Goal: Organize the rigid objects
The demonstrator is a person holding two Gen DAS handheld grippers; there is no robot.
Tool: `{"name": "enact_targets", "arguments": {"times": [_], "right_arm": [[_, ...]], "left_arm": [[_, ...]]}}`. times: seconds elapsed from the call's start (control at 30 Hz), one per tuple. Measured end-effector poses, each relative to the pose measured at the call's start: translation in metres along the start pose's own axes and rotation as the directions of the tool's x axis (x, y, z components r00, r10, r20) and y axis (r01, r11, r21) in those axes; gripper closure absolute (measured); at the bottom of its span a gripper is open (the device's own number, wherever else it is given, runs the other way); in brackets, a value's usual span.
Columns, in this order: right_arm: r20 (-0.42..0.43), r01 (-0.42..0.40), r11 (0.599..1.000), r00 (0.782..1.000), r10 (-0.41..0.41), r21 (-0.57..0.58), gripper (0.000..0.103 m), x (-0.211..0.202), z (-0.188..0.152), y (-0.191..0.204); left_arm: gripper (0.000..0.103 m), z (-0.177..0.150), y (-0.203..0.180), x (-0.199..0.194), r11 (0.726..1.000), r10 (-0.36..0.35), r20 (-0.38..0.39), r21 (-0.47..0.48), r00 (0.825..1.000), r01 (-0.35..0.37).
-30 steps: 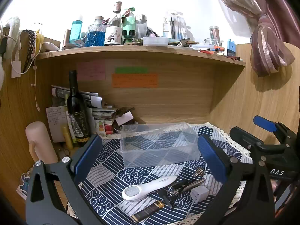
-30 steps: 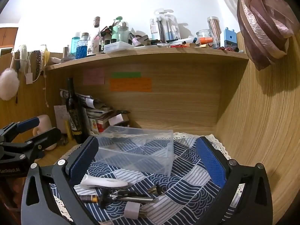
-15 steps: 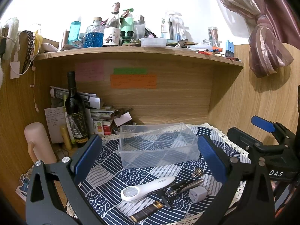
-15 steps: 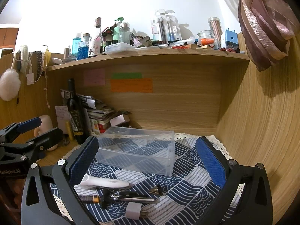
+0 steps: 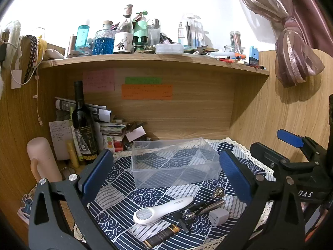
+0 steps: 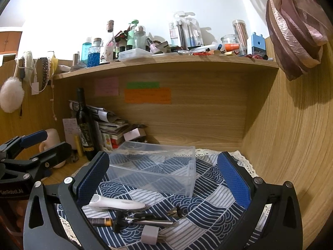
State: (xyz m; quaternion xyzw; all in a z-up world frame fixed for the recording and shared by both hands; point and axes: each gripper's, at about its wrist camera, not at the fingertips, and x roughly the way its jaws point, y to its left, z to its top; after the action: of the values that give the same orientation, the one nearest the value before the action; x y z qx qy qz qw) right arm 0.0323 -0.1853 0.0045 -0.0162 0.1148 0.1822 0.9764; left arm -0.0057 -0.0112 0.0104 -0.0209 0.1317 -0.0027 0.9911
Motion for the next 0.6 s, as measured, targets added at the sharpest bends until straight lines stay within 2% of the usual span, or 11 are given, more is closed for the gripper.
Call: {"name": "enact_targets", "arguments": {"times": [0.6], "right_arm": [[-0.001, -0.005, 1.0, 1.0, 0.005, 0.003, 0.0, -0.0018, 0.0012, 0.0018]], "left_arm": [[0.0, -0.002, -0.0006, -0.0017, 1.0, -0.009, 0.005, 0.001, 1.0, 0.009]]}}
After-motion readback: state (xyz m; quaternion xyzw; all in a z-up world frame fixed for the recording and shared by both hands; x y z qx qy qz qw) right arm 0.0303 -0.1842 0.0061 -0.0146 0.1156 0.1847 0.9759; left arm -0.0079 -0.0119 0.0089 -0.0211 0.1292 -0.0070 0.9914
